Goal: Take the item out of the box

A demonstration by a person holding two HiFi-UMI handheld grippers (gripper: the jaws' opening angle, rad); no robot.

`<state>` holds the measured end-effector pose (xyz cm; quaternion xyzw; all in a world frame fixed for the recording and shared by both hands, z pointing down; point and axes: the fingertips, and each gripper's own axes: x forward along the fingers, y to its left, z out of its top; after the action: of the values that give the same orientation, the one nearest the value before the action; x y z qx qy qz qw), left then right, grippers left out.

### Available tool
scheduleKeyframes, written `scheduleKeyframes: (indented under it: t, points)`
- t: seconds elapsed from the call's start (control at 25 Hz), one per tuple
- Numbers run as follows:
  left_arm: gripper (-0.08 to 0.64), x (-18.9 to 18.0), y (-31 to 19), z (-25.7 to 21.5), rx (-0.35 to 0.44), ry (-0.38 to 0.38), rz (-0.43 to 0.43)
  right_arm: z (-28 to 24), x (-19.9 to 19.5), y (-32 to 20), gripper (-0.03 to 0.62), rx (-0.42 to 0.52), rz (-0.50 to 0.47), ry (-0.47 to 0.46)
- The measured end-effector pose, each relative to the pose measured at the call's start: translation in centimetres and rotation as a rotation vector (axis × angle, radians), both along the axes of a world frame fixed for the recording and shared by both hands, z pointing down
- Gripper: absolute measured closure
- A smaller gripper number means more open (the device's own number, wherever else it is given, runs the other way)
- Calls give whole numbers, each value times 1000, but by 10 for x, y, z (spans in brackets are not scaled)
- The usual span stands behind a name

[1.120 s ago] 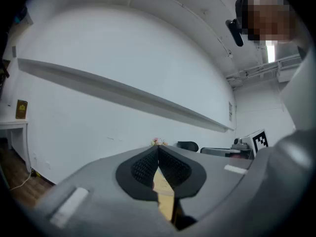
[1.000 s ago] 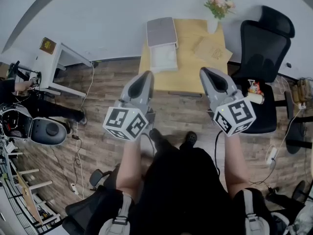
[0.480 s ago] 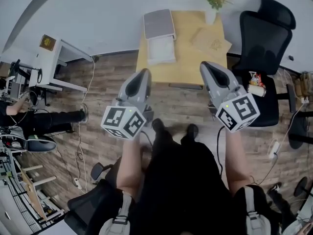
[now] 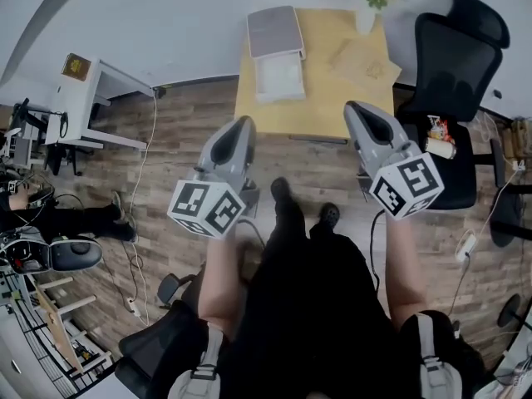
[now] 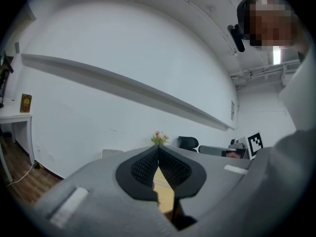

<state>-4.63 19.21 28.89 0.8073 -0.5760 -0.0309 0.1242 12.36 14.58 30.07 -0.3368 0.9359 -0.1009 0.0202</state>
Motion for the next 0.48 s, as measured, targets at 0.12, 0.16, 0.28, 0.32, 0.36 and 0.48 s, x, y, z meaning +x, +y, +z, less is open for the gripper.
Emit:
scheduleKeyframes:
  t: [0.12,0.16,0.28,0.32,0.36,0.48]
  points:
    - [549,-16,-10,4,-2,9,11,1,-16,-4,589,1,8,28]
    - [549,-20,-14,5,-3,13,18,0,-20,-8,589,2,15,35]
    - [549,-33,-29,4,-5,20,48,-3,-33,-23,590,14,48,57]
    - [549,-39,-35,4,-6,19,57,-5,-39,-28,589,19,59,66]
    - [549,-45,-40,4,-8,17,65,-6,-44,-33,589,23,66,73]
    - [549,-65,-58,4,-8,18,83,-5,-63,-48,589,23,79,92]
